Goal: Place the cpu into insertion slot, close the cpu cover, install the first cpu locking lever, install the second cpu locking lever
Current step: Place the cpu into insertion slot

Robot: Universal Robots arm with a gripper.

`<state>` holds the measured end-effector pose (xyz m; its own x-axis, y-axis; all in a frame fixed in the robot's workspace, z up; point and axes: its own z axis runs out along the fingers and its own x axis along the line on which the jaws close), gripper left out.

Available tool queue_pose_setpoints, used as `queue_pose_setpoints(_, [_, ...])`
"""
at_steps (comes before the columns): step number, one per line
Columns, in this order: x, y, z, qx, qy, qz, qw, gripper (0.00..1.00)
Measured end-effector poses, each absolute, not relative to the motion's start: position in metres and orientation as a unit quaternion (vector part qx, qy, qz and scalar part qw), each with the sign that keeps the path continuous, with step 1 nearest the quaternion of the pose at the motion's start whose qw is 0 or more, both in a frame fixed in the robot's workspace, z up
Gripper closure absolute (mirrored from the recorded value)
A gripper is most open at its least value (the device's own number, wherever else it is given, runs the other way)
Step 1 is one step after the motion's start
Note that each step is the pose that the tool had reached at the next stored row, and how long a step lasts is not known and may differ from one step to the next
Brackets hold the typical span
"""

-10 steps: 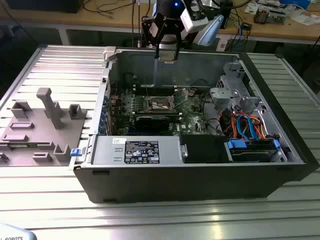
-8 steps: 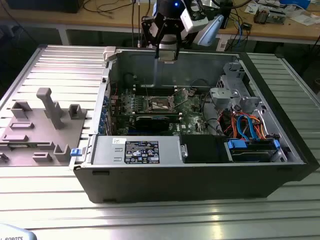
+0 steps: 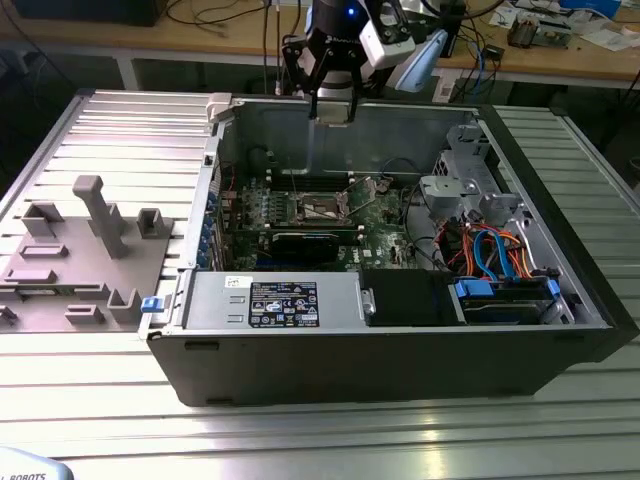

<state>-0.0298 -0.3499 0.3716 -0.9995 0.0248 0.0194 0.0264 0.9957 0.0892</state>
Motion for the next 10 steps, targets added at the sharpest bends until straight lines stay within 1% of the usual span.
queue_pose_setpoints(10, [-0.0298, -0.35, 0.3692, -0.013, -0.999, -0.045, 0.009, 0.46])
